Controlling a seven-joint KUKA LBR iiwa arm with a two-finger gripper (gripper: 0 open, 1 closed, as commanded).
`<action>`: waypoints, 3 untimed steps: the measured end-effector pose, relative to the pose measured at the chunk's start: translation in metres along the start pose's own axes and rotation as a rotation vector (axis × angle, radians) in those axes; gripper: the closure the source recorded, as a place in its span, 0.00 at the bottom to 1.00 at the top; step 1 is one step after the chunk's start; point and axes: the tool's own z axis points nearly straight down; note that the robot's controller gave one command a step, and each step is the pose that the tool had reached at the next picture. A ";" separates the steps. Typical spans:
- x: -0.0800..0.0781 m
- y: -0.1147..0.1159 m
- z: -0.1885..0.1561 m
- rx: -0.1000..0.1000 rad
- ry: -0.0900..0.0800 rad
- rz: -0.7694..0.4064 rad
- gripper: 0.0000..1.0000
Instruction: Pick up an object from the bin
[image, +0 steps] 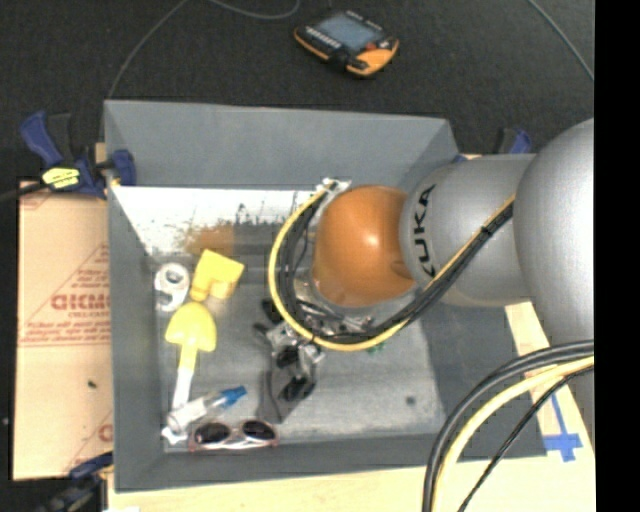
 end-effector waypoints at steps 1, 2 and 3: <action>0.001 0.000 -0.017 -0.001 0.002 0.001 1.00; -0.001 -0.001 -0.031 0.003 -0.004 0.002 1.00; -0.001 -0.001 -0.043 0.001 -0.002 0.002 1.00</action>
Offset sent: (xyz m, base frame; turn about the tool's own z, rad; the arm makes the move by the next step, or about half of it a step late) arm -0.0011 -0.0002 0.0170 0.0006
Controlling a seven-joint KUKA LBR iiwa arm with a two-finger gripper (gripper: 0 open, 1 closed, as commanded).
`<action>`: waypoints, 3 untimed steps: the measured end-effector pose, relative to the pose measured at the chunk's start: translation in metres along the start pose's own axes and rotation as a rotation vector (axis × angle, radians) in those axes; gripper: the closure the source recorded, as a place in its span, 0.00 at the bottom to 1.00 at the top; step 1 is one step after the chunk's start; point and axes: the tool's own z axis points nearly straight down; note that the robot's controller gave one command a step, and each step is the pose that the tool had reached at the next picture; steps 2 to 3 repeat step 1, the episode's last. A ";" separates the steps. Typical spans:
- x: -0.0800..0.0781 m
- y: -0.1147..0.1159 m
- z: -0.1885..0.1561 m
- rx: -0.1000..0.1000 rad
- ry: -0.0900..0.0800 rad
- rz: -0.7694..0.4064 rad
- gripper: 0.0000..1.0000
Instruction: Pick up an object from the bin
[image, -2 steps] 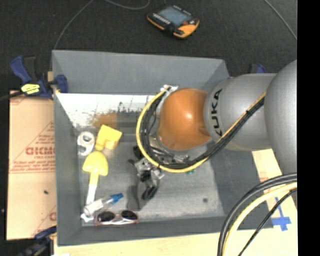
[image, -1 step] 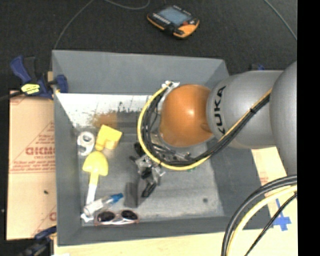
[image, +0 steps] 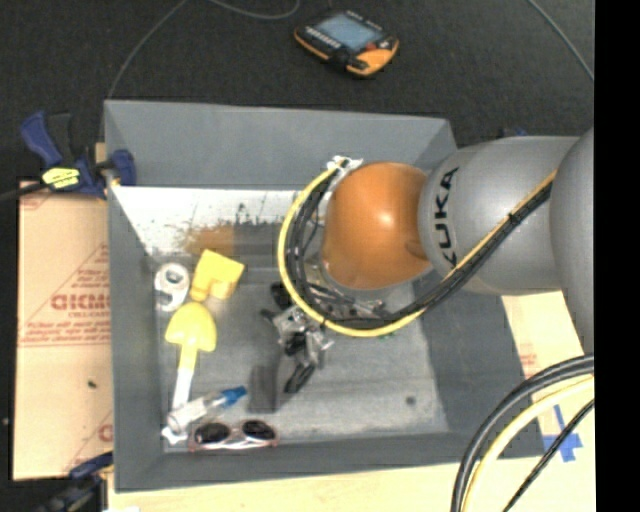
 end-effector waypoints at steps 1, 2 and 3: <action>-0.001 0.000 -0.014 0.001 -0.003 0.001 1.00; -0.001 0.000 -0.014 0.001 -0.003 0.001 1.00; -0.001 0.000 -0.014 0.001 -0.003 0.001 1.00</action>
Offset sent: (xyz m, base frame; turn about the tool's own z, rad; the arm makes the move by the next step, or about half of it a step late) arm 0.0000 -0.0002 0.0614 0.0007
